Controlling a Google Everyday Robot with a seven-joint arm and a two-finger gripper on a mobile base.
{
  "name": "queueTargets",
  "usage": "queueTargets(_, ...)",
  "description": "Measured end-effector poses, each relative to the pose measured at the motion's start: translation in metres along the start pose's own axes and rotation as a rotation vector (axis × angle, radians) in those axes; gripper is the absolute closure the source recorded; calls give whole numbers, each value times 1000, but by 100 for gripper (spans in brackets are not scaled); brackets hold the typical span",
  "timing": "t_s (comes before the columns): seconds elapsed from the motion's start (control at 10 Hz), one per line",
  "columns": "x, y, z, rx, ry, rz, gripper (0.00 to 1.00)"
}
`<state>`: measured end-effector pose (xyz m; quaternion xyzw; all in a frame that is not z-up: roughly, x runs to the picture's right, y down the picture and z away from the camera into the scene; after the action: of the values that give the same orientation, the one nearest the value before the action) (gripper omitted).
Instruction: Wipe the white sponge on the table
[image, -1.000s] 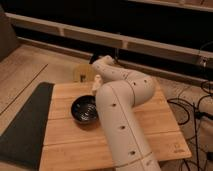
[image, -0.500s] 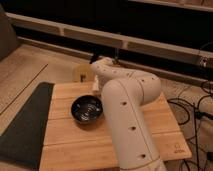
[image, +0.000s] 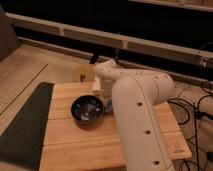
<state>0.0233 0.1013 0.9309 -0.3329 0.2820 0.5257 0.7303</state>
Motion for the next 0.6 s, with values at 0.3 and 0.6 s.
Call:
queueTargets(0.3,0,-1,0,1,-1,2,53)
queueTargets(0.6,0,-3,0,1,-1,5,24)
